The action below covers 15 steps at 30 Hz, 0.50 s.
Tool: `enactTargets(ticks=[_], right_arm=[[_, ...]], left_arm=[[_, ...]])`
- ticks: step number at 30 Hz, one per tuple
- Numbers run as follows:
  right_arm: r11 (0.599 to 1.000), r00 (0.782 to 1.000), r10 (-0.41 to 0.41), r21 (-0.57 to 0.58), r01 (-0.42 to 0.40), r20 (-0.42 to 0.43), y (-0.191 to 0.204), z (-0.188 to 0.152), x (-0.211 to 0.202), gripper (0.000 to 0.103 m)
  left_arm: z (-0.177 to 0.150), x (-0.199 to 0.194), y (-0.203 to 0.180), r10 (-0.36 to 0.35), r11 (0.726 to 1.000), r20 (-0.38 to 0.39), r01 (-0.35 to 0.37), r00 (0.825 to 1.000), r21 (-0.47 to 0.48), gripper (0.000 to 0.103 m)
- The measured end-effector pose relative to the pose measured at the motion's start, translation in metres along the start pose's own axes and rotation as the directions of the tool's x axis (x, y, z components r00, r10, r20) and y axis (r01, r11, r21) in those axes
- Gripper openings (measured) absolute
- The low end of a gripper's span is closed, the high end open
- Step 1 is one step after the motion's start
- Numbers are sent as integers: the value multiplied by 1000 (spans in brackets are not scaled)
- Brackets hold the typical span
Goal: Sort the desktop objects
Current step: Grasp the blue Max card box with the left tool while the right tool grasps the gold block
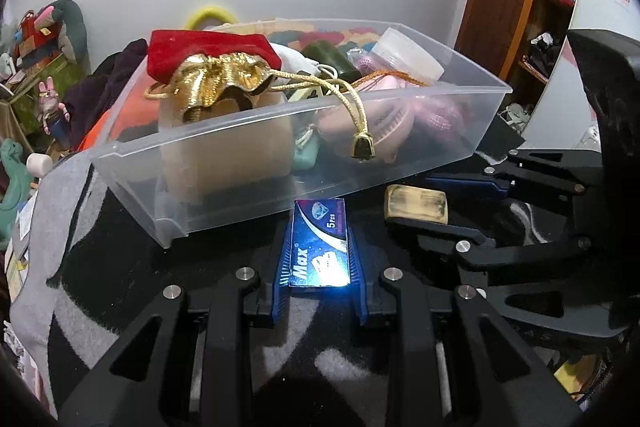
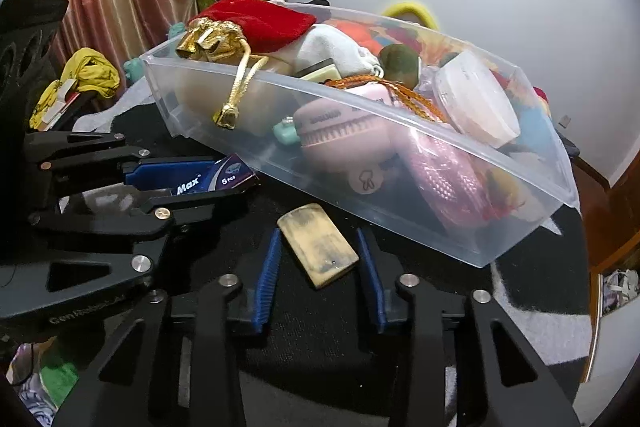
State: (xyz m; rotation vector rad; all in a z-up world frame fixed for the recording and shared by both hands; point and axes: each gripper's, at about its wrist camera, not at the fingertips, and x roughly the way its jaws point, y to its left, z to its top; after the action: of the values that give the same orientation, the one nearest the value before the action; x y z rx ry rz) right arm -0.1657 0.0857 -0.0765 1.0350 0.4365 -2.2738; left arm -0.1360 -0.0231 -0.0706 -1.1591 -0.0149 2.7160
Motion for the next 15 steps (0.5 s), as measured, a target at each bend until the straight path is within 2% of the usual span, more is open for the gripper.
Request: enactTargets(ticks=[1,4,15], right_arm=[[1000,1000,1,-4,-1,4,1,-1,-1,29],[1000,1000,-3,-8,3,17,3,-4,-6,26],[989,990,78,116,-92,121,-14,-16,-43,23]], left_arm=[[-1,-1,1,4,1000,6,-4,1000,-4,26],[0,-5,5,0,1000,29,0,1000,-24,26],[-3,-25,9,14,996,108,-5,994,-85,26]])
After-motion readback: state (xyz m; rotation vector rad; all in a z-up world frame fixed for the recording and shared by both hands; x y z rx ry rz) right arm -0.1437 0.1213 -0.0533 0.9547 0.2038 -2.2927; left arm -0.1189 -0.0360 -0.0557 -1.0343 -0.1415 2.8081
